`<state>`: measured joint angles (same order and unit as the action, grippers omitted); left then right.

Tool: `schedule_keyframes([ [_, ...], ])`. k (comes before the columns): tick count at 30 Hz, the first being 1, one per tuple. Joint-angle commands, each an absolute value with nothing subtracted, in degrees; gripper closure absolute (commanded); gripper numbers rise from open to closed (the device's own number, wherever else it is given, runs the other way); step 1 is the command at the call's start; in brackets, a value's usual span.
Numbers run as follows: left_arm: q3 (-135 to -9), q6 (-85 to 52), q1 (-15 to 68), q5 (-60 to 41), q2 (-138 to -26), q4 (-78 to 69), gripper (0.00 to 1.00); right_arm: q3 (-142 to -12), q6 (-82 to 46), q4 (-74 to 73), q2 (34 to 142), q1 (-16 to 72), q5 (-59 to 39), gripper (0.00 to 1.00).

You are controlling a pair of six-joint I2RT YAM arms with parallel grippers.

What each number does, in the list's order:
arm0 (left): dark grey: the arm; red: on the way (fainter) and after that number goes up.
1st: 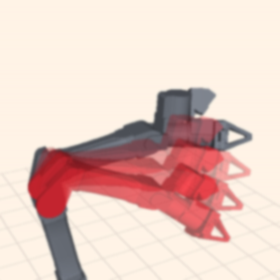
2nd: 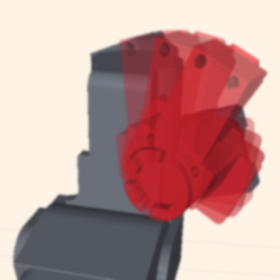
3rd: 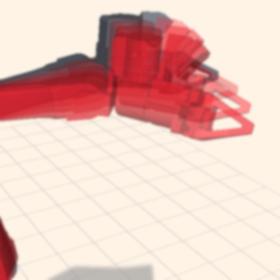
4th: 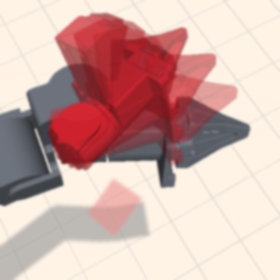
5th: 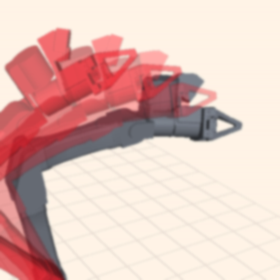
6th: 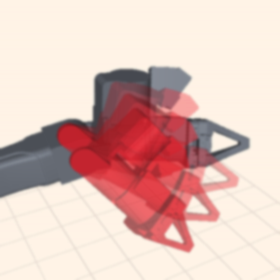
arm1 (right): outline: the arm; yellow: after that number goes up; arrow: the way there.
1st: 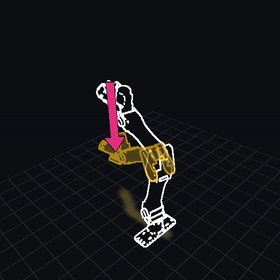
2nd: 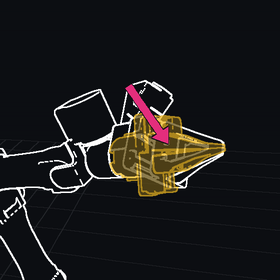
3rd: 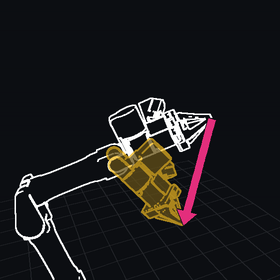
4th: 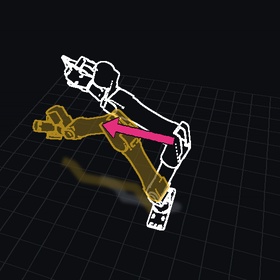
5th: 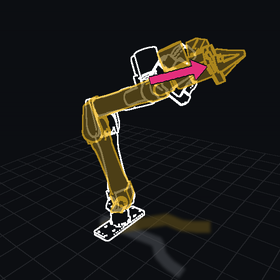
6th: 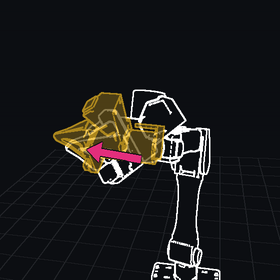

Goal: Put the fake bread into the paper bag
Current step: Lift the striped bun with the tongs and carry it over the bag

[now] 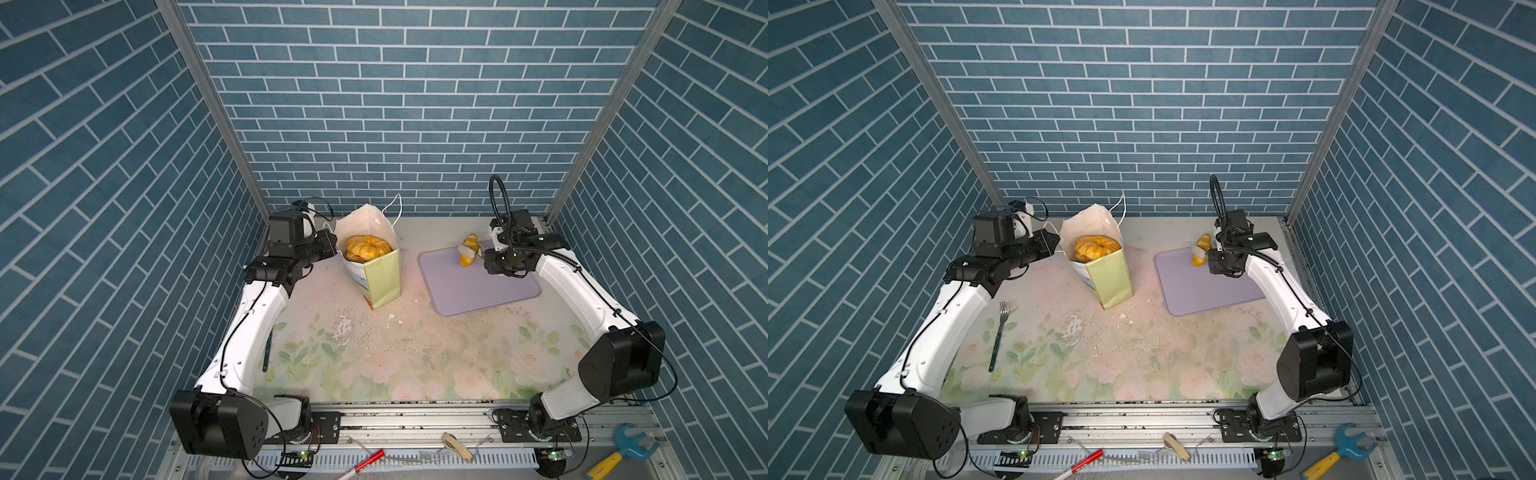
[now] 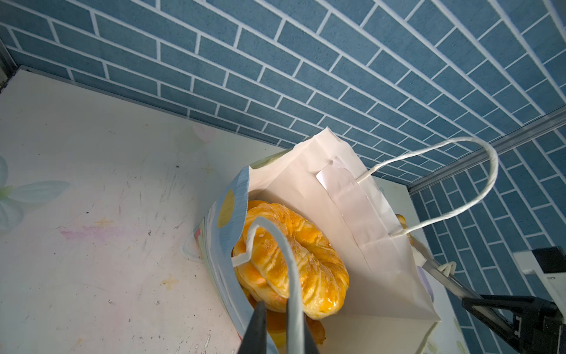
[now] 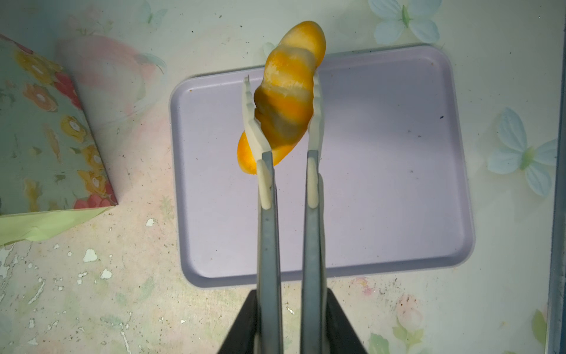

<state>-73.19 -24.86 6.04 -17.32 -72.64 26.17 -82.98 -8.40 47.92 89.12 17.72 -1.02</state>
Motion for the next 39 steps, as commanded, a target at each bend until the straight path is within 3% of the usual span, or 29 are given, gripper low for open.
schedule_keyframes([
  [1, -72.97, -24.87, 6.42, -17.67, -72.27, 25.49, 0.85, -83.74, -6.15, 47.47, 86.32, 17.81, -3.33, 0.87],
  [13, -72.77, -24.97, 6.48, -17.80, -71.98, 25.40, 0.85, -95.74, 0.29, 41.85, 78.16, 23.85, -11.75, 0.87],
  [26, -71.58, -26.22, 6.93, -17.49, -71.09, 24.41, 0.85, -106.79, 6.85, 39.06, 86.60, 37.23, -20.18, 0.87],
  [39, -71.37, -26.42, 6.94, -17.00, -70.90, 24.43, 0.85, -107.75, 8.76, 43.02, 94.35, 41.75, -18.37, 0.83],
])
